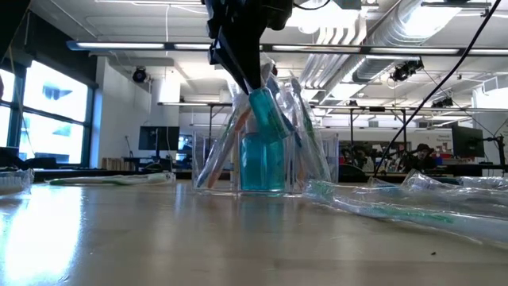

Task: Pick & Place toothbrushing station
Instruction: Put the blue mouthwash into the middle part of the transparent organizer

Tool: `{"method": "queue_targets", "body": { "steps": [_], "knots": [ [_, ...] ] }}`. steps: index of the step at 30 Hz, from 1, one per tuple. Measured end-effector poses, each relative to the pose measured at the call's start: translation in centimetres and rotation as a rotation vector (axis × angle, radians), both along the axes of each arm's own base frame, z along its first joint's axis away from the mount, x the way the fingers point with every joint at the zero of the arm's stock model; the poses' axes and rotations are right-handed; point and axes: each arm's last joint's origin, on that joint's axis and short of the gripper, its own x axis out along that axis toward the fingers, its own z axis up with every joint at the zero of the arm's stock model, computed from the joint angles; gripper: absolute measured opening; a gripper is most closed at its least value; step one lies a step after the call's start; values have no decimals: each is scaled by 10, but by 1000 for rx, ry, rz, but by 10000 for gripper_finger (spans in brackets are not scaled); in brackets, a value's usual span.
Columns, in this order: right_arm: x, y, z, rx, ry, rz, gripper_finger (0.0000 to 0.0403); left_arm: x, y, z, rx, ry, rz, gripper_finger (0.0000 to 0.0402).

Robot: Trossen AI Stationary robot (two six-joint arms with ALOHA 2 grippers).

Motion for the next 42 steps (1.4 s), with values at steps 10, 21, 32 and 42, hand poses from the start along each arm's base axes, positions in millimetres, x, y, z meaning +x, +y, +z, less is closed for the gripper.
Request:
{"method": "queue_targets", "body": {
  "steps": [10, 21, 32, 42],
  "knots": [
    [0, 0, 0, -2, 2, 2, 4, 4, 3, 1, -46, -41, 47, 87],
    [0, 0, 0, -2, 2, 2, 4, 8, 8, -6, -67, -23, 106, 110],
    [0, 0, 0, -3, 4, 4, 4, 17, 8, -10, -114, -59, 64, 119],
    [0, 0, 0, 2, 3, 3, 4, 17, 8, -10, -127, -64, 80, 121]
  ]
}}
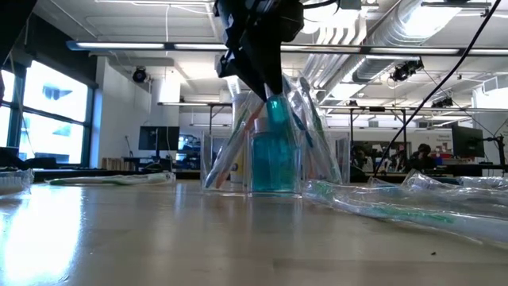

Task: Pick & Place toothbrushing station
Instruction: Put the blue mouthwash into the middle part of the transparent organizer, then put the green toothbrush into the left part of the transparent organizer

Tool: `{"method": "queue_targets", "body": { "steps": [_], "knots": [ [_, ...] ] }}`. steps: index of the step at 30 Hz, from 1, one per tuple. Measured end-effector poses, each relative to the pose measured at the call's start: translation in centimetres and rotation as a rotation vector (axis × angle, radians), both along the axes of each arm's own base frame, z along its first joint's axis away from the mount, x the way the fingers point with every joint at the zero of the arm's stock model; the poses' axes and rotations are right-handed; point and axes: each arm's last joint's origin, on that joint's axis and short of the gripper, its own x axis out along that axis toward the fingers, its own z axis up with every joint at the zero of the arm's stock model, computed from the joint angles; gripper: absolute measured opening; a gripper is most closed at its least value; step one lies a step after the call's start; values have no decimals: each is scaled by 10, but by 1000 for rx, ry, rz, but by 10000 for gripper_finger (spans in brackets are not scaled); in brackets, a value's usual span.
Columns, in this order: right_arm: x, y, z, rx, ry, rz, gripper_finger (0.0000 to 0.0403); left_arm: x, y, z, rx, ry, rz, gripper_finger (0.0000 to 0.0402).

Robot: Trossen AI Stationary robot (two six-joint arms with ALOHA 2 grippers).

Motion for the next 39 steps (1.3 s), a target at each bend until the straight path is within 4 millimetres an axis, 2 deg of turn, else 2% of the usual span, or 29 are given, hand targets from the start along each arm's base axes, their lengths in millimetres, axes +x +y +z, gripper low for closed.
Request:
{"method": "queue_targets", "body": {
  "steps": [5, 15, 21, 24, 35, 39],
  "knots": [
    [0, 0, 0, 2, 1, -1, 4, 2, -1, 1, 9, -25, -24, 129],
    [0, 0, 0, 8, 10, -3, 4, 5, -1, 3, 6, -65, -18, 196],
    [0, 0, 0, 9, 13, -4, 4, 9, -2, 6, -22, -105, -33, 198],
    [0, 0, 0, 8, 12, -4, 4, 6, -4, 15, -55, -89, -54, 198],
    [2, 3, 0, -16, -10, 48, 4, -16, -46, 62, -12, -37, -162, 197],
    [3, 5, -1, -5, -9, 70, 4, -34, -64, 64, 9, 88, -212, 197]
  ]
}}
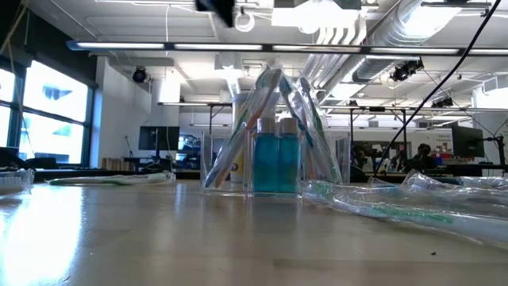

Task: Pick & Place toothbrushing station
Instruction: Put the green toothbrush into the left part of the transparent organizer

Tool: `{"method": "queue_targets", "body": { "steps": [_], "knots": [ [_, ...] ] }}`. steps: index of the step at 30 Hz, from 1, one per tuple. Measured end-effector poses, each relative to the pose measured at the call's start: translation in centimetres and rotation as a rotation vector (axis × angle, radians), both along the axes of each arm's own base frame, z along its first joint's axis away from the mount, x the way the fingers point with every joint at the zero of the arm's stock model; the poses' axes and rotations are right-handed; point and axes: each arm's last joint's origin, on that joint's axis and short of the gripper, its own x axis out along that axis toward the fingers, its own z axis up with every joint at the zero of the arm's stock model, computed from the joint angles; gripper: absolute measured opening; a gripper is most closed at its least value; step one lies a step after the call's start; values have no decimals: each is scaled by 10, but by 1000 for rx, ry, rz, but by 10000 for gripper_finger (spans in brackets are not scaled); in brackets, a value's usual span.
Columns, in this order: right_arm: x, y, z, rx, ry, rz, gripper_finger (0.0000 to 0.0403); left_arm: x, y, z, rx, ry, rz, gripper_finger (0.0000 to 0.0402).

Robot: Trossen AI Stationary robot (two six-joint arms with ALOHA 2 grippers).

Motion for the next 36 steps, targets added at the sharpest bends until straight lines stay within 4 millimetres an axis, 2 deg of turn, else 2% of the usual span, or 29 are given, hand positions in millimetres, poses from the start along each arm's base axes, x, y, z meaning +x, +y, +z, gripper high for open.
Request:
{"method": "queue_targets", "body": {
  "steps": [3, 6, 9, 14, 17, 21, 29, 33, 36],
  "knots": [
    [1, 1, 0, 5, 0, 9, 4, -18, -9, -5, 33, 154, 8, 197],
    [1, 1, 0, 6, 0, 8, 4, -31, -9, -12, 122, 281, 90, 197],
    [1, 1, 0, 10, -1, 8, 4, -32, -5, -24, 198, 306, 142, 197],
    [1, 1, 0, 10, -1, 8, 4, -35, 11, -35, 372, 323, 100, 197],
    [1, 1, 0, 10, -1, 8, 4, -32, 30, -52, 411, 396, 72, 197],
    [1, 1, 0, 8, 0, 9, 4, -33, 64, -72, 425, 505, 95, 197],
    [1, 2, -1, 9, 0, 12, 4, -54, 135, -122, 258, 773, 184, 197],
    [1, 3, -1, 10, 3, 22, 4, -57, 155, -136, 218, 739, 202, 197],
    [1, 3, -1, 12, 2, 23, 4, -51, 157, -136, 208, 642, 189, 197]
  ]
}}
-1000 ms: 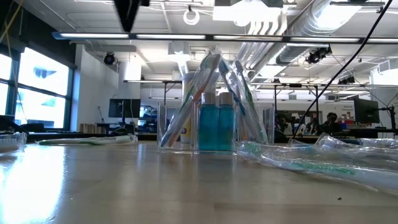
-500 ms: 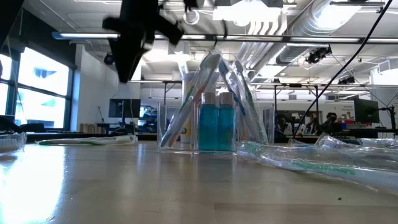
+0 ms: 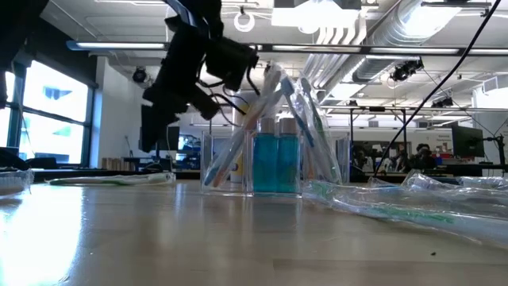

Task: Pick & Place toothbrushing station
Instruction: Put the green toothbrush into the left part of the transparent organizer

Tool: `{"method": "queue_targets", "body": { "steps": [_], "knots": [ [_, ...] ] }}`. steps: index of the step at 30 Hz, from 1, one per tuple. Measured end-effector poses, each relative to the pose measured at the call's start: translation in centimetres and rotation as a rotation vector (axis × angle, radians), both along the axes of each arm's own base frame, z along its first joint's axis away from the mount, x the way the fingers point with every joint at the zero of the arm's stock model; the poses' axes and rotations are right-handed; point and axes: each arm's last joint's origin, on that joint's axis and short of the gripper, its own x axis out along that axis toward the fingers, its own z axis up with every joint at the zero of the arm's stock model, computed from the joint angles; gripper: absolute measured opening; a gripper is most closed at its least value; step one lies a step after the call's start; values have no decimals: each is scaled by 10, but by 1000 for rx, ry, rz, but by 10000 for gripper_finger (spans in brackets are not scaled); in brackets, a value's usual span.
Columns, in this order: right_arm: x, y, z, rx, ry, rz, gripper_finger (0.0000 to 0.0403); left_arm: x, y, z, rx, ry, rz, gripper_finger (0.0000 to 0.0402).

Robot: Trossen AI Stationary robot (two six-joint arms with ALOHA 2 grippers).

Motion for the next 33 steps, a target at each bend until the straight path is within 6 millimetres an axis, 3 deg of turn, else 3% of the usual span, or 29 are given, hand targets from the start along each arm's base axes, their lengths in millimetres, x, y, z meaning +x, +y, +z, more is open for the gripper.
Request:
{"method": "queue_targets", "body": {
  "steps": [7, 19, 22, 28, 33],
  "knots": [
    [0, 0, 0, 3, -2, 0, 4, -6, -12, 16, -14, -29, -53, 197],
    [1, 2, -1, 23, -11, 2, 4, -36, -32, 73, 73, -206, -16, 197],
    [1, 2, -1, 22, -11, 2, 4, -40, -29, 80, 101, -251, -9, 197],
    [1, 2, -1, 28, -10, 1, 4, -39, -4, 84, 82, -325, 77, 197],
    [-1, 3, -1, 26, -9, 10, 4, -36, 14, 71, 17, -395, 87, 197]
  ]
}}
